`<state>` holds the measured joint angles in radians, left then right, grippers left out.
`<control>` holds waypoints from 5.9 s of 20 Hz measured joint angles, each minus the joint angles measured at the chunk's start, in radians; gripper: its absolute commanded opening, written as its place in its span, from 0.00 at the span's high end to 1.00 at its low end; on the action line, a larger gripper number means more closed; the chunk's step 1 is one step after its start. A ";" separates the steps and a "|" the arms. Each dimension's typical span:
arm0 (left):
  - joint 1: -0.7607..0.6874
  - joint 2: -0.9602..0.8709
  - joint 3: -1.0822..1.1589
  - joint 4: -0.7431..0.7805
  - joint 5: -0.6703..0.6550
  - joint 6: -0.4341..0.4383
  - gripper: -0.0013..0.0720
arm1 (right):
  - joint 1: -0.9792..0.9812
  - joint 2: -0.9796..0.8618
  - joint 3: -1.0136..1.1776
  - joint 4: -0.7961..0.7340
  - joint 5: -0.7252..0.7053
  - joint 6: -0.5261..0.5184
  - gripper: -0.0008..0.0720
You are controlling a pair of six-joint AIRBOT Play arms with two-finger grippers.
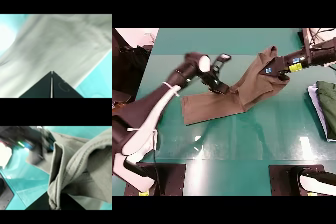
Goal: Fold the shirts.
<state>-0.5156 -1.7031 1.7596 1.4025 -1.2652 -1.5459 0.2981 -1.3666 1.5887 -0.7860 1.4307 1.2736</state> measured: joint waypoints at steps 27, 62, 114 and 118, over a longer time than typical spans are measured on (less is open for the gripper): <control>0.350 0.493 0.000 0.108 -0.209 0.009 0.94 | 0.433 -0.386 0.119 -0.067 -0.385 -0.069 0.17; 0.351 0.491 -0.007 0.021 -0.150 0.008 0.94 | 0.086 -0.439 0.052 -0.077 -0.232 -0.002 0.96; 0.078 0.313 -0.007 -0.120 0.121 0.000 0.94 | -1.035 0.397 -0.373 -0.325 -0.106 0.209 0.96; 0.078 0.313 -0.007 -0.121 0.153 0.001 0.94 | -0.830 0.433 -0.374 -0.283 -0.152 0.208 0.96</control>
<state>-0.4374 -1.3899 1.7523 1.2819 -1.1126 -1.5452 -0.5320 -0.9340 1.2144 -1.0691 1.2789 1.4818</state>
